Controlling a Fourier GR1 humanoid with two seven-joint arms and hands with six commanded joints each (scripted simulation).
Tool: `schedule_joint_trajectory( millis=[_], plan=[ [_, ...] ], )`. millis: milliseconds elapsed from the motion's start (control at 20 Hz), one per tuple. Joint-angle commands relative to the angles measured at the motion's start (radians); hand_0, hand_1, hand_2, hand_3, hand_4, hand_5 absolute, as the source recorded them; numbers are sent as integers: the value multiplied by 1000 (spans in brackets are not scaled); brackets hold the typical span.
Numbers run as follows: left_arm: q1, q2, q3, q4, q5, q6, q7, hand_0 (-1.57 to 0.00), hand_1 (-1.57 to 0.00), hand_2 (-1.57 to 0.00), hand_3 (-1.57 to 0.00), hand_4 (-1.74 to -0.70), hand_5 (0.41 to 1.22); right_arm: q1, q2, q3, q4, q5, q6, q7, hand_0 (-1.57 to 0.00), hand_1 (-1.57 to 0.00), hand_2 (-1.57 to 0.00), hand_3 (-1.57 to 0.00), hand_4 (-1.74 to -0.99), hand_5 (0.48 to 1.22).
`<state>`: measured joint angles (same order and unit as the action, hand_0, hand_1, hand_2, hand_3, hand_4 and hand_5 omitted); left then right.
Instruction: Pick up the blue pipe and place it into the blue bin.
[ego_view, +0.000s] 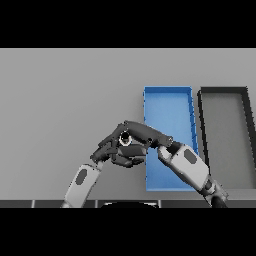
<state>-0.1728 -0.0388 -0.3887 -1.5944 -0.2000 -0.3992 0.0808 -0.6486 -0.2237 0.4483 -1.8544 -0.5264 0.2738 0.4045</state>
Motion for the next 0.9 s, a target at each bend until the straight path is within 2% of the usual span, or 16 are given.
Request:
schedule_joint_trajectory(
  millis=[0,150,300,450,550,750,850],
  plan=[
    [-2,3,2,0,3,-5,1,-16,-14,-14,-12,-913,470,-37,1,-20,-7,-44,-34,39,-1571,-1571,-1571,-1571,-1741,1221],
    [-10,2,-1,-1,6,-13,20,-8,-7,-7,-6,-907,450,-157,-23,-90,12,-166,-78,91,-1571,-1571,-1571,-1571,-1741,1221],
    [-3,5,5,2,14,-19,27,-3,-3,-3,-3,-906,437,-300,-59,-177,68,-287,-84,81,-1571,-1571,-1571,-1571,-1741,1221],
    [-1,-3,-1,-17,13,-12,46,-1,-1,-1,-1,-902,432,-401,-122,-254,155,-238,-165,33,-1571,-1571,-1571,-1571,-1741,1221],
    [-7,13,11,-24,19,-19,52,0,0,0,0,-892,428,-444,-178,-297,223,-222,-180,44,-1571,-1571,-1571,-1571,-1741,1221],
    [0,15,7,-9,8,-18,39,0,0,0,1,-886,412,-433,-256,-353,381,-177,-160,26,-1571,-1571,-1571,-1571,-1741,1221],
    [-7,14,5,-7,-7,-5,28,1,1,1,1,-877,412,-405,-284,-356,421,-141,-157,23,-1571,-1571,-1571,-1571,-1741,1221]
  ],
)
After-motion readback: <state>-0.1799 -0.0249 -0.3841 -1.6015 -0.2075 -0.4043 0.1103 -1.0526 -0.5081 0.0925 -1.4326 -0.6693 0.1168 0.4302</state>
